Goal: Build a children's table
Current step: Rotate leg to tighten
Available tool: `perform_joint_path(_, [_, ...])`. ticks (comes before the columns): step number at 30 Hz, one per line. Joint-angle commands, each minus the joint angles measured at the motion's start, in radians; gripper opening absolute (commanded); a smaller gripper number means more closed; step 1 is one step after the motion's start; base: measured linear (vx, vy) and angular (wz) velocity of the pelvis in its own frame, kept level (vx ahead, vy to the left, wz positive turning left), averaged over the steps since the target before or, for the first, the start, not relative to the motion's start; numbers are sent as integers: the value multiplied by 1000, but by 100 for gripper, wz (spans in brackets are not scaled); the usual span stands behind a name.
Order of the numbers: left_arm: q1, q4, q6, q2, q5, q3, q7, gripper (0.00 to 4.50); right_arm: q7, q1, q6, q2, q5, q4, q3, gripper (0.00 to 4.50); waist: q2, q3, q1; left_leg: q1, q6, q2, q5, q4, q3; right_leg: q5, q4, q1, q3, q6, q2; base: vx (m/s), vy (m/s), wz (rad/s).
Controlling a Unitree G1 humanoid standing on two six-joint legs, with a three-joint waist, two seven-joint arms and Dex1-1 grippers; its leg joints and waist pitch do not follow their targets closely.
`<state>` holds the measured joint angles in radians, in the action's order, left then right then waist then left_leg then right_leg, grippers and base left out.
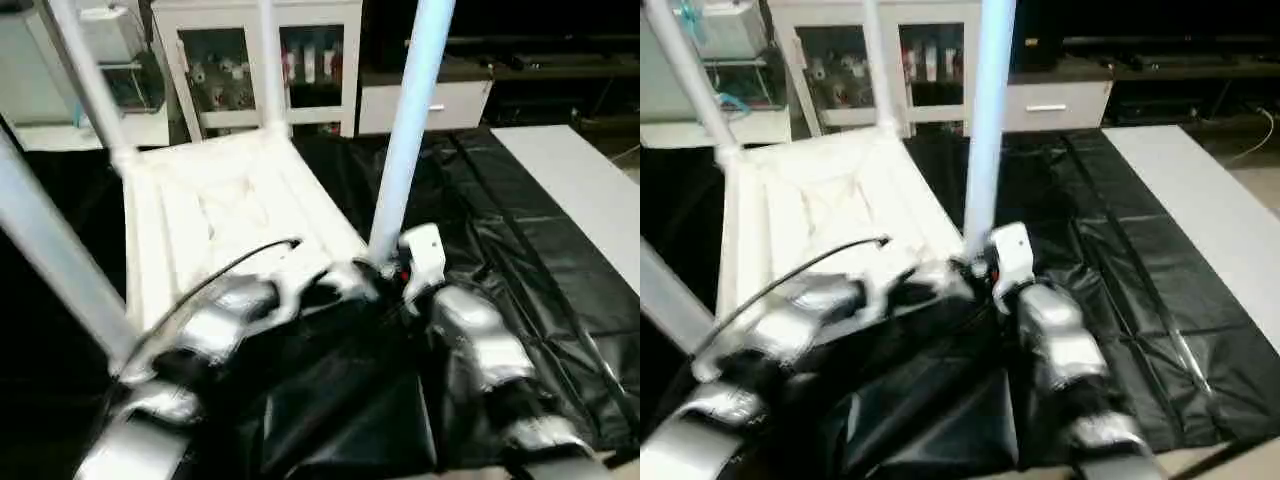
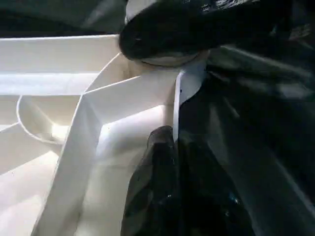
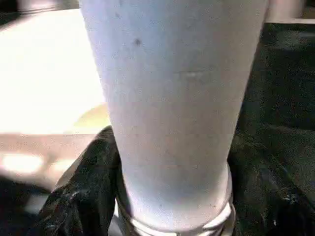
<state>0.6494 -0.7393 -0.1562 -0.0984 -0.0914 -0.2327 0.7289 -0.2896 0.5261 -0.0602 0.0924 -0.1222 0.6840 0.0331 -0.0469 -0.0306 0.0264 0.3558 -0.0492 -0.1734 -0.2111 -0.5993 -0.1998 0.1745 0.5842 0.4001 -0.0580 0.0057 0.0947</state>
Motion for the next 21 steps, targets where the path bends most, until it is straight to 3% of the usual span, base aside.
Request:
perform_joint_path(1, [12,-48,-20,36,34,84,-165,0,120,2,-7,-17,18,71,-28,269,12,39,-4,-15,-8,-45,-364,91,39,557,-102,-20,30,-126,60,0,0,0])
perform_joint_path(3, [54,-95,-8,78,10,107,-320,0,255,31,4,-61,37,111,-42,269,12,45,-4,-6,9,-46,-304,93,35,428,-95,-25,33,-154,55,0,0,0])
perform_joint_path(4, [64,-109,-1,91,0,106,-351,0,286,40,0,-78,46,120,-39,269,8,47,1,-9,18,-45,-285,91,31,372,-92,-23,36,-174,54,0,0,0])
perform_joint_path(10, [61,-122,27,105,-13,70,-334,0,285,60,36,-111,38,147,-56,268,11,56,11,5,98,-43,-165,79,25,198,-72,-41,35,-226,58,27,-1,1])
perform_joint_path(11, [52,-119,34,97,-12,64,-314,0,237,55,59,-116,22,134,-54,268,9,56,12,6,104,-44,-164,79,25,196,-71,-42,34,-228,59,0,0,0])
perform_joint_path(12, [46,-116,38,91,-11,60,-298,0,197,50,76,-119,9,123,-52,324,9,55,12,4,110,-45,-163,79,24,198,-72,-41,33,-232,58,0,0,0])
perform_joint_path(15, [0,-77,87,37,-24,15,-163,0,94,13,138,-86,15,50,-18,342,10,53,14,5,119,-47,-187,81,24,232,-76,-42,32,-228,59,0,0,0])
perform_joint_path(17, [-8,-69,83,27,-27,8,-147,0,82,6,140,-79,13,39,-17,365,10,50,4,19,112,-50,-193,89,32,266,-74,-51,29,-209,59,0,0,0])
perform_joint_path(18, [-28,-50,112,2,-34,-13,-100,0,27,-12,137,-63,-7,9,-19,375,10,50,2,7,102,-49,-217,86,29,310,-84,-42,30,-206,59,0,0,0])
perform_joint_path(20, [-48,-27,118,-17,-23,-19,-47,0,-43,-33,129,-40,-27,-27,-12,388,12,49,1,7,98,-51,-223,87,29,324,-84,-41,31,-207,59,0,0,0])
perform_joint_path(21, [-82,13,158,-50,2,-34,60,0,-172,-68,115,4,-56,-89,9,388,11,48,2,7,97,-53,-222,88,28,328,-84,-40,32,-205,60,0,0,0])
